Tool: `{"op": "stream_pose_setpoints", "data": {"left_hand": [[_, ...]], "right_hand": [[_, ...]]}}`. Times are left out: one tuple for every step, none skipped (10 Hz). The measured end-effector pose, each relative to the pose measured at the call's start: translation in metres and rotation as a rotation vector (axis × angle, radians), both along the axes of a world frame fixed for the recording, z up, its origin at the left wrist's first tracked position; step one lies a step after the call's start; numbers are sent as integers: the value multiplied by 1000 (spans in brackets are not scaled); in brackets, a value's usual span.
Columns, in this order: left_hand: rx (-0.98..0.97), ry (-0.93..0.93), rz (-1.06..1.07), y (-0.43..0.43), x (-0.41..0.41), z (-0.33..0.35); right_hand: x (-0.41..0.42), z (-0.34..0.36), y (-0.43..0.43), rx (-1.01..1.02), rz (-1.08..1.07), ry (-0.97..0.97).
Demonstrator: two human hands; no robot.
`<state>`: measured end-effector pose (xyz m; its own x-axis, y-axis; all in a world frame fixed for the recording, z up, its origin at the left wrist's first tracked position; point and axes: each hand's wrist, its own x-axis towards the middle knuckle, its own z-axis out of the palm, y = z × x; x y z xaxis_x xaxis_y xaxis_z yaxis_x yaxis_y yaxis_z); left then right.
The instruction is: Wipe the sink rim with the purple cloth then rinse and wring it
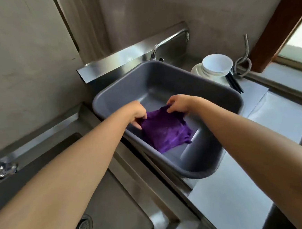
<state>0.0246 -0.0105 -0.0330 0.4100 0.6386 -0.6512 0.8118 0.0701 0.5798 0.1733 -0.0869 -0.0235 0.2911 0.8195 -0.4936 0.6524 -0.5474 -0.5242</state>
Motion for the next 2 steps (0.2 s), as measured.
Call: {"op": "stream_pose_setpoints", "data": {"left_hand": [[112,67,-63,13,3,-4],[169,24,-81,24,1,13]], "right_hand": [[-9,-8,16,21,150,-237],[-15,9,28,-21,186,-234]]}}
